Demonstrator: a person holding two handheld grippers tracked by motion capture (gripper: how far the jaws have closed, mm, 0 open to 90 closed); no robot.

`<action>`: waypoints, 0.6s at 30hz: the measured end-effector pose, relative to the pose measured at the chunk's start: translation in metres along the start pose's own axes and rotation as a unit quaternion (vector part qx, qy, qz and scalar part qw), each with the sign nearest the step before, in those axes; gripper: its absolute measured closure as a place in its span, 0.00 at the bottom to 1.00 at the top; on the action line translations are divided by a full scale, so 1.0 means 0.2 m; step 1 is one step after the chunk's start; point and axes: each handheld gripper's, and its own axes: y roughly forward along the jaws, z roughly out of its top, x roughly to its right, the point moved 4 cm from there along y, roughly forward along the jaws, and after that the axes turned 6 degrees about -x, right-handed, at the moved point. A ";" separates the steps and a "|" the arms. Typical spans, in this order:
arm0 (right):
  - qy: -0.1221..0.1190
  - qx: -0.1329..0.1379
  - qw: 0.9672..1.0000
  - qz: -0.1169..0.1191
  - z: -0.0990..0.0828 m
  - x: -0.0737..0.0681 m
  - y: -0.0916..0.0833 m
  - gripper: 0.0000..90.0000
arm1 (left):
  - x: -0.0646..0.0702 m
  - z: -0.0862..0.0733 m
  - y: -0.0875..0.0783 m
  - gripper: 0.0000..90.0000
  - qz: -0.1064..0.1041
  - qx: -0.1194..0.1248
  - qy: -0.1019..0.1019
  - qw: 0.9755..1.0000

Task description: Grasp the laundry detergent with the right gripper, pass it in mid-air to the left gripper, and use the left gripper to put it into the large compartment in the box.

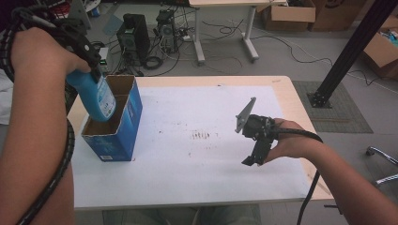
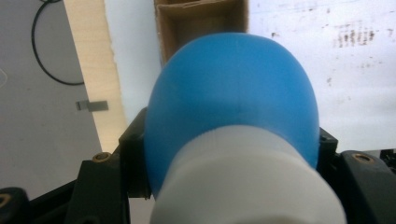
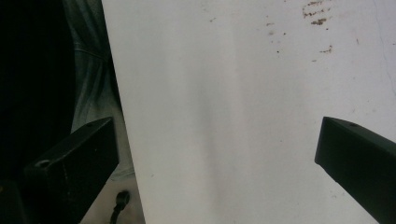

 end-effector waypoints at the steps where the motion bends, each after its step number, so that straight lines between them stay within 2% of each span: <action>1: 0.000 -0.001 1.000 0.001 0.00 0.00 0.00 0.00 | -0.01 0.00 0.02 0.42 -0.002 -0.001 -0.003 1.000; 6: 0.001 0.002 1.000 0.002 0.01 0.00 0.01 0.00 | -0.02 0.02 0.10 0.42 0.001 -0.002 0.001 1.000; 11: 0.001 -0.004 1.000 0.002 0.01 0.00 0.02 0.00 | -0.05 0.05 0.25 0.42 -0.001 -0.012 0.004 1.000; 15: 0.001 -0.005 1.000 0.003 0.02 0.00 0.03 0.00 | -0.06 0.07 0.31 0.42 0.003 -0.014 0.004 1.000; 18: 0.001 -0.006 1.000 0.004 0.02 0.00 0.04 0.00 | -0.06 0.08 0.36 0.42 -0.002 -0.015 0.008 1.000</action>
